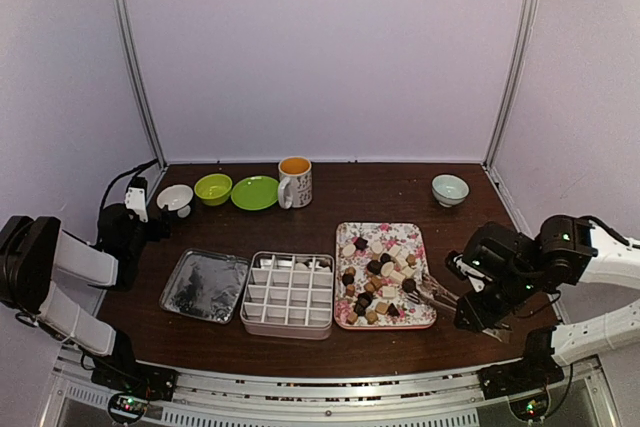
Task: Pack the chocolate
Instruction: Pick up the fake chocolate from the plate.
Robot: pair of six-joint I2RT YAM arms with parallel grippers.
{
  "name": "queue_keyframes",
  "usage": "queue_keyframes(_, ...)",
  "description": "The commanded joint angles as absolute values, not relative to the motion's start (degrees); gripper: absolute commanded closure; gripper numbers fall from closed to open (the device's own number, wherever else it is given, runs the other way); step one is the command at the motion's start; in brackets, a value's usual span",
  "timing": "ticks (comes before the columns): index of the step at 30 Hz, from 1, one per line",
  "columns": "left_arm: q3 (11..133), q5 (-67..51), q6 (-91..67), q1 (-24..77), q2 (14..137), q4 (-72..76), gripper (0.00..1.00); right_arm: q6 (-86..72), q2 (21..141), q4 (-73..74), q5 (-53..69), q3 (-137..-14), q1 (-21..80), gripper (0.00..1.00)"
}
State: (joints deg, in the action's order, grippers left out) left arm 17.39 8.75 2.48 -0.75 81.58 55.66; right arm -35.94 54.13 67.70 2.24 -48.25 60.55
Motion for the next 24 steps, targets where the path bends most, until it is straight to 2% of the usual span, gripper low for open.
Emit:
queue_keyframes(1, 18.6, 8.9, 2.1, -1.1, 81.6, 58.7, 0.02, -38.3, 55.9, 65.0, -1.1, -47.7, 59.8, 0.59)
queue_keyframes(14, 18.6, 8.9, 2.1, -1.1, 81.7, 58.7, 0.02, -36.4, 61.2, 57.8, -0.7, -45.2, 56.4, 0.6)
queue_keyframes(24, 18.6, 8.8, 2.1, -1.1, 81.6, 58.7, 0.02, -36.3, 61.4, 56.6, 0.7, -43.2, 55.1, 0.65)
